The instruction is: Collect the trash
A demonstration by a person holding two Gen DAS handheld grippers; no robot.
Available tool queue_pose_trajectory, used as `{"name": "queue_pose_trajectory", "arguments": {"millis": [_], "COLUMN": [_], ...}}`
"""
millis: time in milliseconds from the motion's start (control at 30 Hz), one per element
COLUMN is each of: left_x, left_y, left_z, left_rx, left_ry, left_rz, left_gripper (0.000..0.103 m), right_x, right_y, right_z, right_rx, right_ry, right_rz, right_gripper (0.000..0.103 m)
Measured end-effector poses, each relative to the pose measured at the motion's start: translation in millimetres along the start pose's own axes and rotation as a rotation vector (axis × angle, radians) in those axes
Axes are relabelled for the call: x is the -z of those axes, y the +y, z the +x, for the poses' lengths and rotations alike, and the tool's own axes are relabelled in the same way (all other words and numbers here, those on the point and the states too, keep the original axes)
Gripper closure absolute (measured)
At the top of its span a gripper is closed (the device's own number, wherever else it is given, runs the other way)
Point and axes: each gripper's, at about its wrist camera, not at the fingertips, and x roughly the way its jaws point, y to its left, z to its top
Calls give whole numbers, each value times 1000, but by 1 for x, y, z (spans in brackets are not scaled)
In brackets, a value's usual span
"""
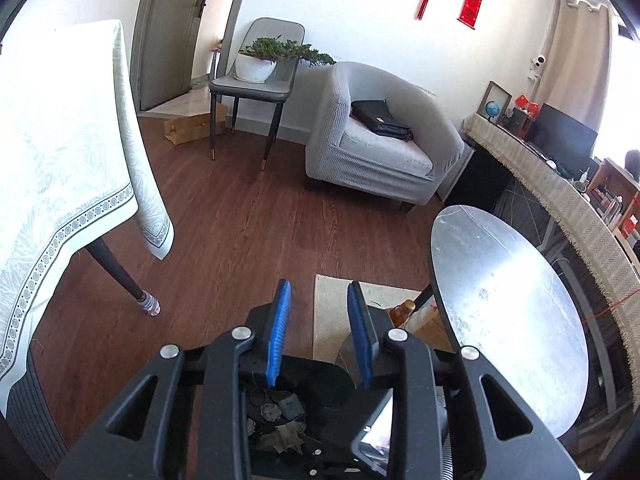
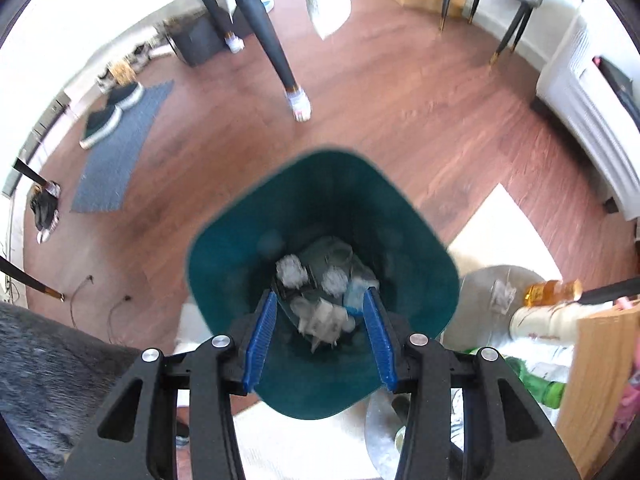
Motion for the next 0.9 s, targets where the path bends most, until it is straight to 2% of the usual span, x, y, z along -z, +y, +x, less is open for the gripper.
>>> {"name": "queue_pose_trajectory", "arguments": {"millis": [167,267,367,433,500,533,667,800,900], "left_x": [-4,-4,-2,0,5,8,25,43,54], "left_y": [2,-4,-16,-26,-35,-39,-48,-56,-58], "left_z": [-10,-16,-22,-27,-30,-32,-38,-41,-49], "left_rx": [-23,-37,-43,-46,-41,-41,-52,-92,-118], "left_ry": [-20,-36,-57,-66,-73,-76,-90,-84,-86], "left_rz": [-25,-6,27,56,85,98,133,175,180], "left_gripper": [68,66,58,56,50,47,27,18,12], "right_x": [-4,-2,7,18,34,46,93,146,184], "right_y": [0,-5,-19,-33,-48,-57,-91,-122,-138], "right_z": [-54,-88,-124,-149,-172,-183,-220,-250,-268], "right_rx": [-13,38,88,122,164,185,257,370,432], "right_ry": [-148,-238,-330,-397,-464,-490,-564,-616,-638], "right_rz": [10,29,72,119,177,207,329,446,524], "right_gripper": [57,58,57,53,41,39,29,16,12]}}
